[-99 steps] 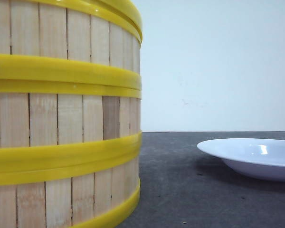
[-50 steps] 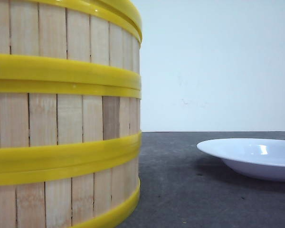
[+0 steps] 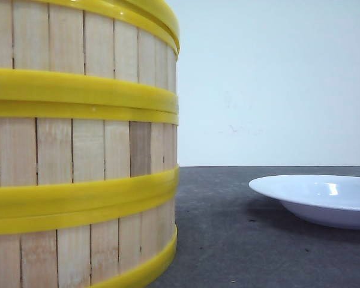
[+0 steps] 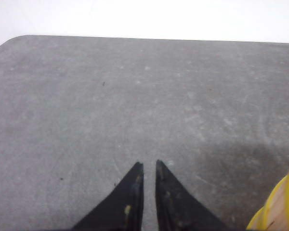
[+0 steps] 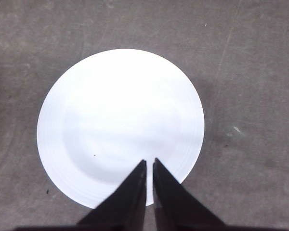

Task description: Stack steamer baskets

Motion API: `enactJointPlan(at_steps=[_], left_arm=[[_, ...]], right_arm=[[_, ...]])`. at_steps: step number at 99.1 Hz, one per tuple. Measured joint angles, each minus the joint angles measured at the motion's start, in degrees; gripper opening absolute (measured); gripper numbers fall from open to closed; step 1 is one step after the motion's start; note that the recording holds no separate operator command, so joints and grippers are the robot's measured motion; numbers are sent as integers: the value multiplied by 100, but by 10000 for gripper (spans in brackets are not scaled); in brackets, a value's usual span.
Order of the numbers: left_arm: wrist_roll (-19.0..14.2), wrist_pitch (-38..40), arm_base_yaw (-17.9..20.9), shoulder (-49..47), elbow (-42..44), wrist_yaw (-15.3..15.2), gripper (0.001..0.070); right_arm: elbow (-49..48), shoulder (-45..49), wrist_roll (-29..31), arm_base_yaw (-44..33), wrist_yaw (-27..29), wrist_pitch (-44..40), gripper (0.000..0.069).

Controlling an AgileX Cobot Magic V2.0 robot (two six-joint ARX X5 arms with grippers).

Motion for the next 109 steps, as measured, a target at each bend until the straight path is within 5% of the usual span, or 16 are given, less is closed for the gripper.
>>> enactJointPlan(at_steps=[37, 109], left_arm=[[-39, 798, 50, -1019, -1368, -7, 18], [-166, 892, 87, -1029, -1414, 337, 18]], right_arm=[[0, 0, 0, 0, 0, 0, 16], [0, -4, 0, 0, 0, -2, 16]])
